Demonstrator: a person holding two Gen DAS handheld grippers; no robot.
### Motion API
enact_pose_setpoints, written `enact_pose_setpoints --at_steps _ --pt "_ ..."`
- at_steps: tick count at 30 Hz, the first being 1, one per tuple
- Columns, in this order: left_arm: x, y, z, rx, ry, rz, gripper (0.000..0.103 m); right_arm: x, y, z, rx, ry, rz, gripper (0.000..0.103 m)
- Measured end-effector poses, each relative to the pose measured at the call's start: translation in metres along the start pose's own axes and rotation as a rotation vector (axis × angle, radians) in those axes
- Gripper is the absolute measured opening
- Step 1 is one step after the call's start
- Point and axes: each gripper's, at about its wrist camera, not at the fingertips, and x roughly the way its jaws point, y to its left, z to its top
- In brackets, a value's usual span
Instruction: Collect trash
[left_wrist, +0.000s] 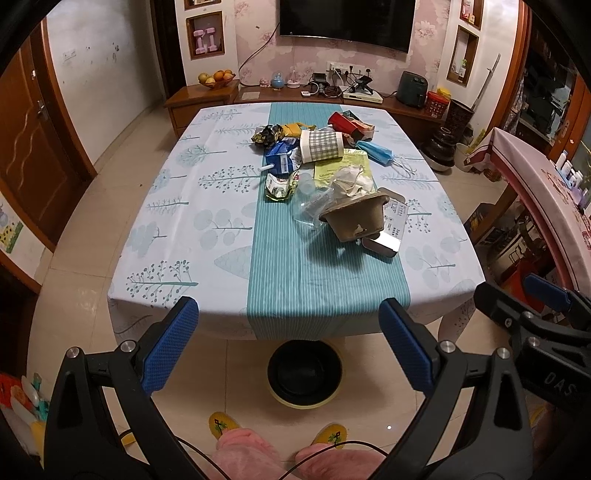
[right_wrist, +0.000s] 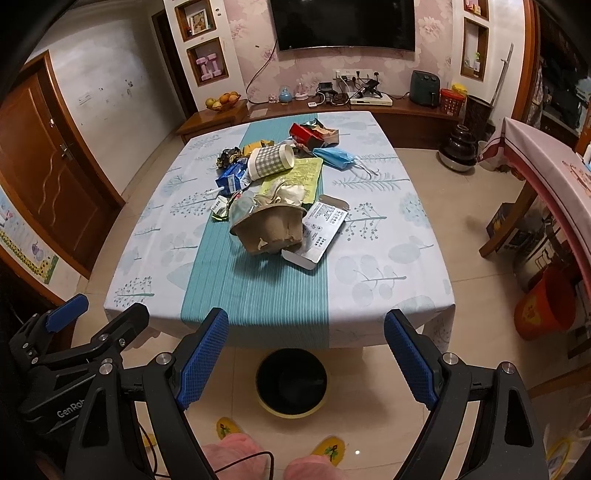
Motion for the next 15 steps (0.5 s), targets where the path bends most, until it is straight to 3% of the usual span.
enact_pose_setpoints --at_steps 15 --pt "0.0009 -0.0045 -0.0070 -0.020 0.017 -0.005 0.097 0.0048 -0.0047 -0.0030 0.008 0.020 0.013 0.088"
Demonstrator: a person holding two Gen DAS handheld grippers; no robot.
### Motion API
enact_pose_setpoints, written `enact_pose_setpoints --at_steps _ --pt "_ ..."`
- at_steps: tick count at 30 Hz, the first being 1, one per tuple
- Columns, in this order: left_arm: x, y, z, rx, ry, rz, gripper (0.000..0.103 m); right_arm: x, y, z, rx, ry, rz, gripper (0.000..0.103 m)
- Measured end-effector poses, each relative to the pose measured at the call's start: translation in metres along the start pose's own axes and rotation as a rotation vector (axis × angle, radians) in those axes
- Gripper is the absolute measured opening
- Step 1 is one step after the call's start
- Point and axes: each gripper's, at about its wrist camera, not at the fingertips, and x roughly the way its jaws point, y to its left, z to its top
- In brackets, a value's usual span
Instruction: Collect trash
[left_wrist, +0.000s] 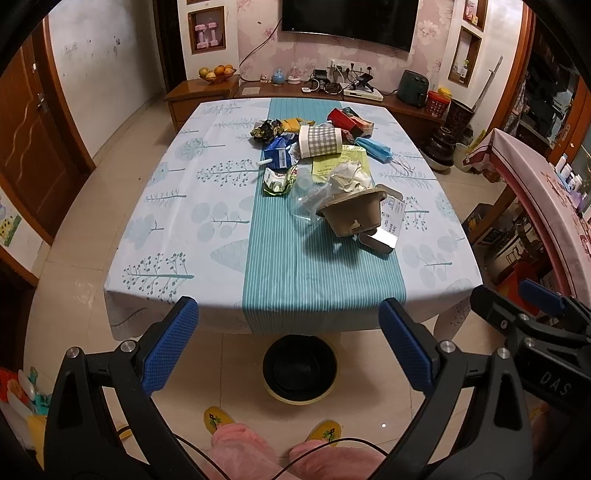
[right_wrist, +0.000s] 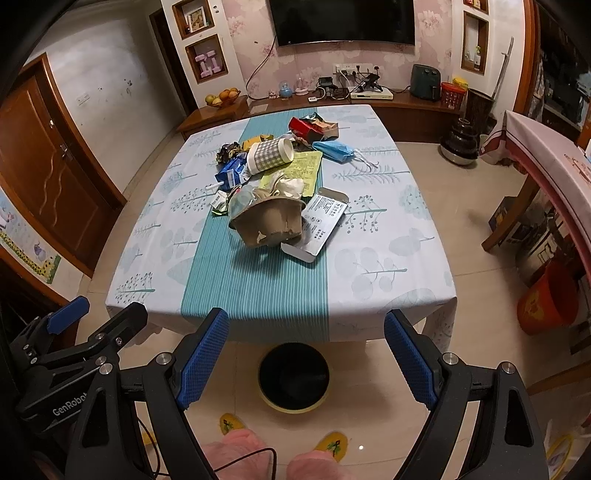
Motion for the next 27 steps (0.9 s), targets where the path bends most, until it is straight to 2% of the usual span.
enact_pose_setpoints --at_steps 27 --pt "-0.010 -0.004 -0.013 -0.009 0.016 -0.004 0.097 -0.006 -0.001 -0.007 -0.019 0.018 0.026 0.088"
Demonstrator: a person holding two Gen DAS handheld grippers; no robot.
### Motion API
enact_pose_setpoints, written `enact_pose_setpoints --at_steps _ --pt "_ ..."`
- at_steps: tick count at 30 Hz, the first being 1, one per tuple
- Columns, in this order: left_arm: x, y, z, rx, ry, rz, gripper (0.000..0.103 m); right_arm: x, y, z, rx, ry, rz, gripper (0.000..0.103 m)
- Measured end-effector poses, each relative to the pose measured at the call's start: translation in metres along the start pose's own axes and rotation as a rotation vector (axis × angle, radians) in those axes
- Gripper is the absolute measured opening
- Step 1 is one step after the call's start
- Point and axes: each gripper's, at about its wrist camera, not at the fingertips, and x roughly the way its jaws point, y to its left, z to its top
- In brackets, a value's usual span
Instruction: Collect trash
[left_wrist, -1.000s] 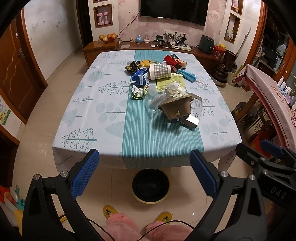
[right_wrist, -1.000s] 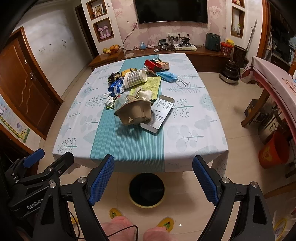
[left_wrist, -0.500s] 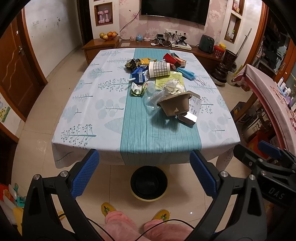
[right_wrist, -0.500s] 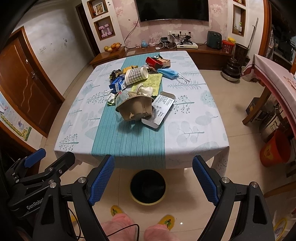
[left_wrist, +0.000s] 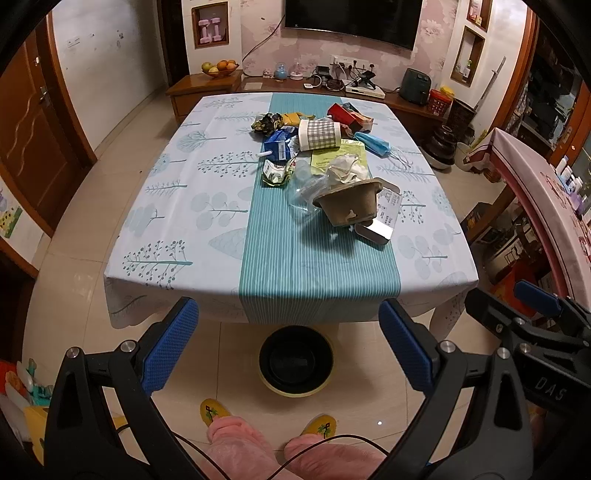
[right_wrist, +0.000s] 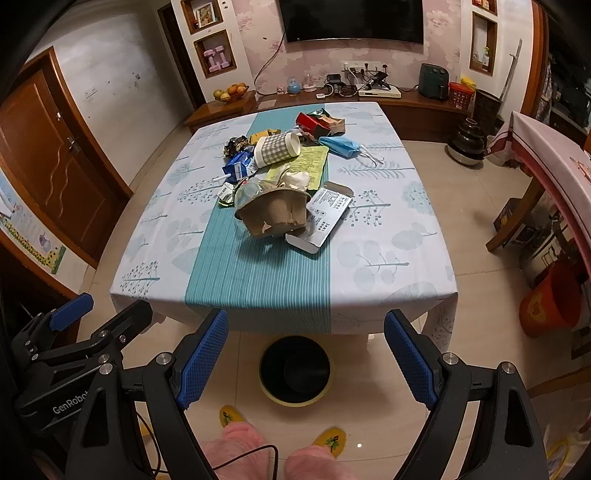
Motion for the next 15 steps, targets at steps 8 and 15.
enact_pose_setpoints --at_steps 8,15 --pt "-0.009 0.002 0.004 -0.023 0.008 -0.001 0.097 -0.002 -0.003 0.008 0.004 0.000 0.044 0.088" --pt "-0.017 0.011 0.019 -0.043 0.000 0.008 0.097 0.009 -0.007 0.031 0.070 0.007 0.088 0.088"
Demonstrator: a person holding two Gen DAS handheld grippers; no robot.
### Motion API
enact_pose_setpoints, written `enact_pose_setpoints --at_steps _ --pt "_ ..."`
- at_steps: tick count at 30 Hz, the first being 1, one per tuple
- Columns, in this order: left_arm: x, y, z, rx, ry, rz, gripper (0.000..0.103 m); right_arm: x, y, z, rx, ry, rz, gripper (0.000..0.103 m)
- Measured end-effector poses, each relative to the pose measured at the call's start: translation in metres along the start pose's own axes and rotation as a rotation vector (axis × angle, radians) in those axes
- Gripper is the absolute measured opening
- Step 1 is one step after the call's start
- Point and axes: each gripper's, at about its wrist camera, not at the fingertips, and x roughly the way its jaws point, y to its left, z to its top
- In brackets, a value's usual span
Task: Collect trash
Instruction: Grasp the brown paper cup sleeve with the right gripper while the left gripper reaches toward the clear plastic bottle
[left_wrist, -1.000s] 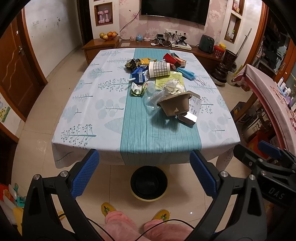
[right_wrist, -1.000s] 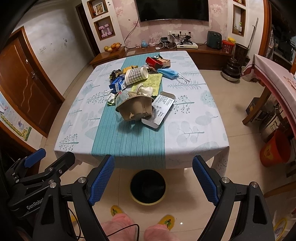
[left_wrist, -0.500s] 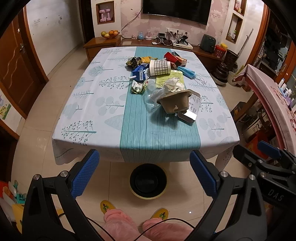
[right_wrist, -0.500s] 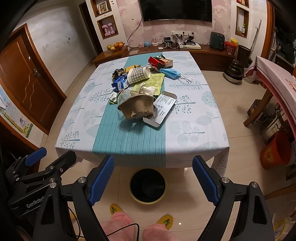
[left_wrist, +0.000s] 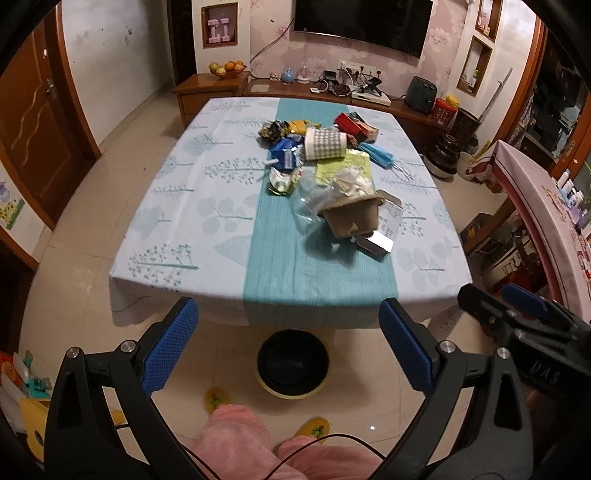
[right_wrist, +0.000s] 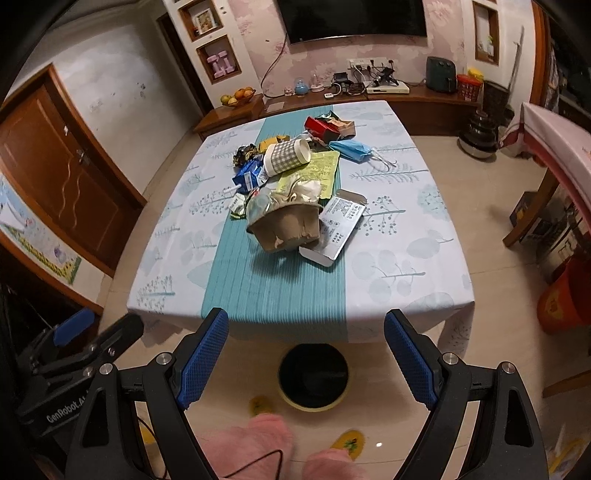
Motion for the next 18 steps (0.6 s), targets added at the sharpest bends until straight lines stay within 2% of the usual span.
enact_pose_setpoints --at_steps 5,11,18 --pt "0.008 0.015 0.021 0.028 0.006 0.033 0.097 0.021 -0.002 0.024 0.087 0.020 0.022 0.088" --pt "0.036 0.036 0.066 0.054 0.017 0.015 0.096 0.055 -0.005 0.055 0.230 0.060 0.035 0.088" --pt "0.093 0.055 0.127 0.131 0.086 -0.064 0.090 0.119 -0.008 0.082 0.447 0.135 0.010 0.088"
